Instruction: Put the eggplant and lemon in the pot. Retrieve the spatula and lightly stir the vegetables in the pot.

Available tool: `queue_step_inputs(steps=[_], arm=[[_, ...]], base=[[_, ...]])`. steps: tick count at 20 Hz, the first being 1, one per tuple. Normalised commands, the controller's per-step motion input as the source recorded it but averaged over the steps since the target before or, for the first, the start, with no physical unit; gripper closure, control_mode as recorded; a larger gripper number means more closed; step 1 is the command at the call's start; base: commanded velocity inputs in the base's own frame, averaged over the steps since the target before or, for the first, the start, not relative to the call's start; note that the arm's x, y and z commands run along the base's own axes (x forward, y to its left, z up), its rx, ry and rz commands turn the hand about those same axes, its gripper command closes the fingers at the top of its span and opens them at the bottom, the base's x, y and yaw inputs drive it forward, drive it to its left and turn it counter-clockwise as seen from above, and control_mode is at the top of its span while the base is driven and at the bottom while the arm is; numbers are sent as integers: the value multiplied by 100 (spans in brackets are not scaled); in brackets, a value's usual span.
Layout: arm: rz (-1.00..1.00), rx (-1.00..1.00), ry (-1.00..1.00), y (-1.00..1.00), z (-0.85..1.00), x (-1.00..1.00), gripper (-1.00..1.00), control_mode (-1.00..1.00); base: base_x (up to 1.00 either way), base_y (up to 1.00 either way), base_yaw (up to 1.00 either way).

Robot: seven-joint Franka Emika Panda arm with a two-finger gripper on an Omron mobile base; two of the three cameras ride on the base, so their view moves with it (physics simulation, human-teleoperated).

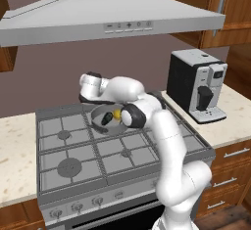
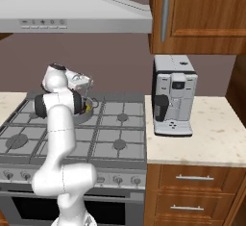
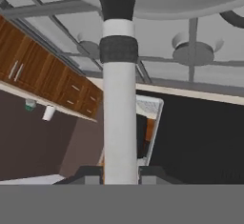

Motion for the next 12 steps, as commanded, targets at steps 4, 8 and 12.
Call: queue_step_inputs(steps=[4,8,12], arm=[[-2,-3,-26,36,0,2,100,-100],[-2,0,-24,38,0,0,100,-100],[-1,0,-22,38,0,0,100,-100]], base=[[0,0,0],[0,0,0],[0,0,0]])
